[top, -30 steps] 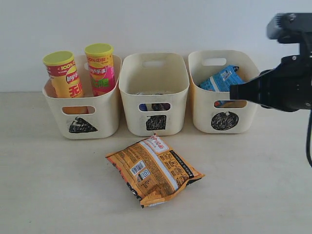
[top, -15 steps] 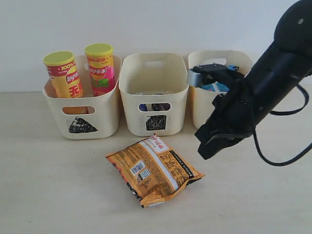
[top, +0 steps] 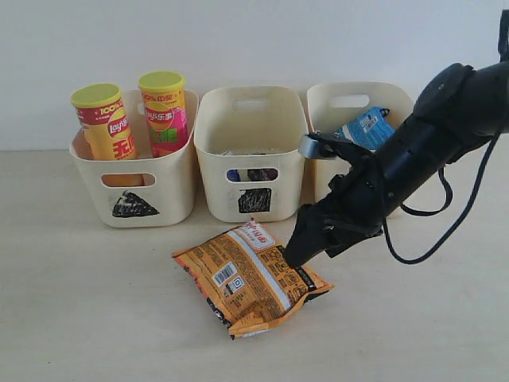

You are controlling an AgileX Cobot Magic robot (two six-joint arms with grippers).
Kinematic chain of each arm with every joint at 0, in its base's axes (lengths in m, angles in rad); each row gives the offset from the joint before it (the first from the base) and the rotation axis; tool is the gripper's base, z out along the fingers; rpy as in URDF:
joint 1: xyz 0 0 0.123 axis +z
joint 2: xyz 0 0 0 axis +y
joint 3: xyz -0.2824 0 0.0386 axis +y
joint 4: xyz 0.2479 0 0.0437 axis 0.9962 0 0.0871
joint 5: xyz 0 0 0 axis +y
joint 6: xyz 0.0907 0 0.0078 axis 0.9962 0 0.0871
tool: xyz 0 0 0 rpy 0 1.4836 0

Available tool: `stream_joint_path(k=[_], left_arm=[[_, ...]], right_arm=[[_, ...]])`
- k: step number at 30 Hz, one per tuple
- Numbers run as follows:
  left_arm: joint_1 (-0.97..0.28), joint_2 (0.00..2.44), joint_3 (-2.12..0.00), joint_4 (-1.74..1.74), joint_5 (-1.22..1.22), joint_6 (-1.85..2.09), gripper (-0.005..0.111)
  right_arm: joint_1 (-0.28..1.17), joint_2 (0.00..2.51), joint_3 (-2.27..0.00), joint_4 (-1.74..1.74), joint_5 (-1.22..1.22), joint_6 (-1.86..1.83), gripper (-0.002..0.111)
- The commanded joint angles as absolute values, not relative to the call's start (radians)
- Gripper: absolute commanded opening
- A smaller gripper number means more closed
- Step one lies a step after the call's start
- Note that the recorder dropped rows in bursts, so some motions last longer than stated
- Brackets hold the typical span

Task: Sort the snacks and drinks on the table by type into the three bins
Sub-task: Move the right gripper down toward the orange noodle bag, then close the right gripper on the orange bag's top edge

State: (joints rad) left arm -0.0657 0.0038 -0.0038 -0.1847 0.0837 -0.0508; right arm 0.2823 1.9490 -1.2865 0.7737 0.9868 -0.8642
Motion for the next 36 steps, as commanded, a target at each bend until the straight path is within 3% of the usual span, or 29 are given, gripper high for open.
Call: stream_joint_path(k=[1, 15, 36], left_arm=[[-0.071, 0.0, 0.0, -0.183, 0.089, -0.043, 0.004], [-0.071, 0.0, 0.0, -0.183, 0.084, -0.043, 0.004], [-0.071, 0.0, 0.0, -0.183, 0.083, -0.032, 0.004]], right_arm=[[0.249, 2.028, -1.344, 0.831, 1.037, -0.904, 0.078], [0.249, 2.226, -1.478, 0.926, 1.062, -0.985, 0.078], [0.291, 2.327, -1.477, 0.969, 1.058, -1.072, 0.076]])
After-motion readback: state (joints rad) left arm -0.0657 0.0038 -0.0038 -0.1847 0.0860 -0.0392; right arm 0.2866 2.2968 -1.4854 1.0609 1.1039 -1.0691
